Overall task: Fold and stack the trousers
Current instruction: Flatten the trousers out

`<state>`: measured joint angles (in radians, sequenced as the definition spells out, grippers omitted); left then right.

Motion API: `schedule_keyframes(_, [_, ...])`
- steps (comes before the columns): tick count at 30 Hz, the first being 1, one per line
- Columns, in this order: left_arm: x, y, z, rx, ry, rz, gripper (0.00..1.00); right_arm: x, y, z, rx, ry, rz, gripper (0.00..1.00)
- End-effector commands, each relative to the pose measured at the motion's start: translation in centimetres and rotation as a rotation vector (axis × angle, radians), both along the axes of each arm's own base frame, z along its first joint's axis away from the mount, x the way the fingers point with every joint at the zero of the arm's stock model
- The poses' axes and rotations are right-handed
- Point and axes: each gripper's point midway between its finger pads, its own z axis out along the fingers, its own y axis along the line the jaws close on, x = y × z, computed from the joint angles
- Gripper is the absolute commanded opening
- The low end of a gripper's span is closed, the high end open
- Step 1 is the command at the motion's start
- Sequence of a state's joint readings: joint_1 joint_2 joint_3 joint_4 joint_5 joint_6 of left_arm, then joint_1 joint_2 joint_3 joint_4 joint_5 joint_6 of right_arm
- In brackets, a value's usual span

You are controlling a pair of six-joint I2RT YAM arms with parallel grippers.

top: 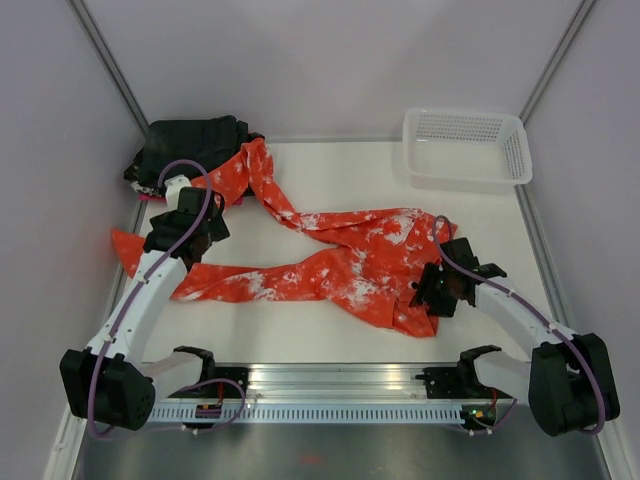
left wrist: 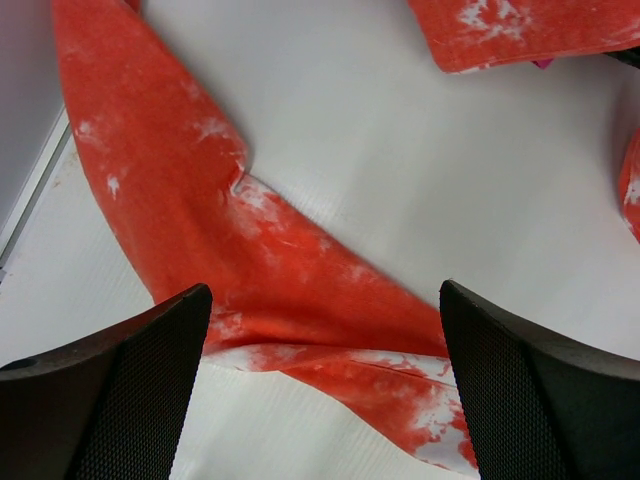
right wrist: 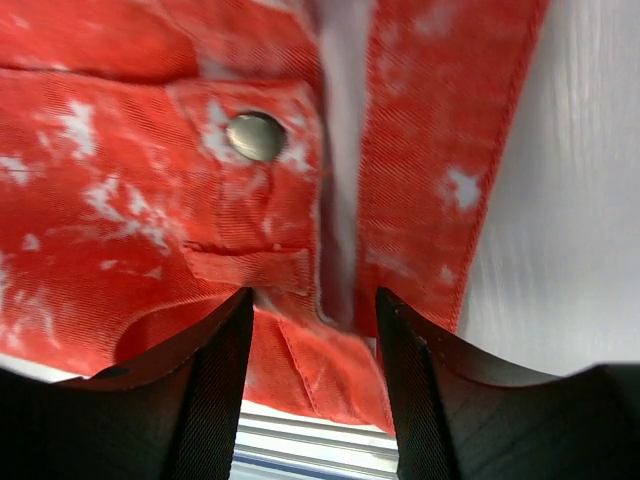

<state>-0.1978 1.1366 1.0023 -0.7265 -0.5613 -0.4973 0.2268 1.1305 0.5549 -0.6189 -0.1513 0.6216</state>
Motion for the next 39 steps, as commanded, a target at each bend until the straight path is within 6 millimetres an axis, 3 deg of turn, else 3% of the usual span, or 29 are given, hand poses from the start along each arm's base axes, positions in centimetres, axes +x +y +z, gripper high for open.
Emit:
schedule_keyframes(1, [0.9,-0.9,0.4,-0.027,-0.04,-0.055,1.0,0.4,0.2,-0.1,0.021,-0.025,-0.093,0.58])
schedule_keyframes(3, [0.8,-1.1,-0.1,-0.043,-0.035,-0.06,1.0,0.4,-0.1,-0.1,0.01,-0.032,-0.11,0.28])
schedule_keyframes(4, [0.7,-1.5,-0.4,-0.064,-0.036,-0.071,1.0,0.4,-0.6,-0.3,-0.013,-0.036,-0.131,0.08])
schedule_keyframes(5, [0.7,-1.8,-0.6,-0.082,-0.038,-0.073,1.0,0.4,-1.0,-0.4,-0.032,-0.029,-0.151,0.0])
schedule_keyframes(7, [0.5,-2.5,-1.4,-0.118,-0.03,-0.089,1.0,0.9,-1.7,0.0,-0.063,-0.024,-0.215,0.0])
schedule_keyframes(10, [0.0,-2.8,-2.2,-0.149,-0.038,-0.083,1.0,2.5,-4.5,2.0,-0.152,-0.054,-0.335,0.0])
schedule_keyframes(11, [-0.1,-2.8,-2.1,-0.16,-0.054,-0.077,1.0,3.7,-5.9,3.3,-0.142,-0.077,-0.401,0.0])
schedule_keyframes(13, [-0.2,-3.1,-2.6,-0.173,-0.061,-0.087,1.0,3.8,-7.4,4.2,-0.133,-0.065,-0.442,0.0])
schedule_keyframes(14, [-0.3,-3.1,-2.8,-0.18,-0.065,-0.085,1.0,4.1,-9.7,5.0,-0.154,-0.071,-0.491,0.0])
schedule_keyframes(17, [-0.6,-3.3,-2.9,-0.193,-0.068,-0.095,1.0,3.4,-15.1,5.8,-0.299,-0.049,-0.565,0.0])
schedule_keyframes(20, [-0.5,-3.7,-3.1,-0.207,-0.079,-0.117,1.0,2.8,-18.9,5.3,-0.336,-0.007,-0.654,0.0])
schedule_keyframes(24, [-0.3,-3.6,-3.2,-0.203,-0.082,-0.111,1.0,1.6,-20.4,4.4,-0.311,0.043,-0.675,0.0])
schedule_keyframes(27, [0.1,-3.6,-3.0,-0.2,-0.096,-0.106,1.0,0.4,-23.4,5.0,-0.406,0.055,-0.778,0.0])
schedule_keyframes(31, [0.9,-3.2,-3.8,-0.195,-0.073,-0.057,1.0,3.4,-24.7,6.0,-0.293,-0.039,-0.878,0.0])
schedule_keyframes(33, [2.0,-3.4,-4.2,-0.209,-0.066,-0.039,1.0,5.2,-25.5,8.1,-0.285,-0.121,-0.88,0.0])
schedule_keyframes(36, [3.8,-4.3,-5.0,-0.285,-0.045,-0.027,1.0,7.7,-24.9,11.7,-0.235,-0.229,-0.8,0.1])
schedule_keyframes(37, [4.5,-4.0,-5.0,-0.314,-0.057,-0.002,1.0,8.4,-24.1,12.7,-0.205,-0.259,-0.769,0.2])
schedule_keyframes(39, [5.7,-4.5,-5.6,-0.436,-0.06,0.061,1.0,10.5,-21.5,15.2,-0.171,-0.356,-0.66,0.5])
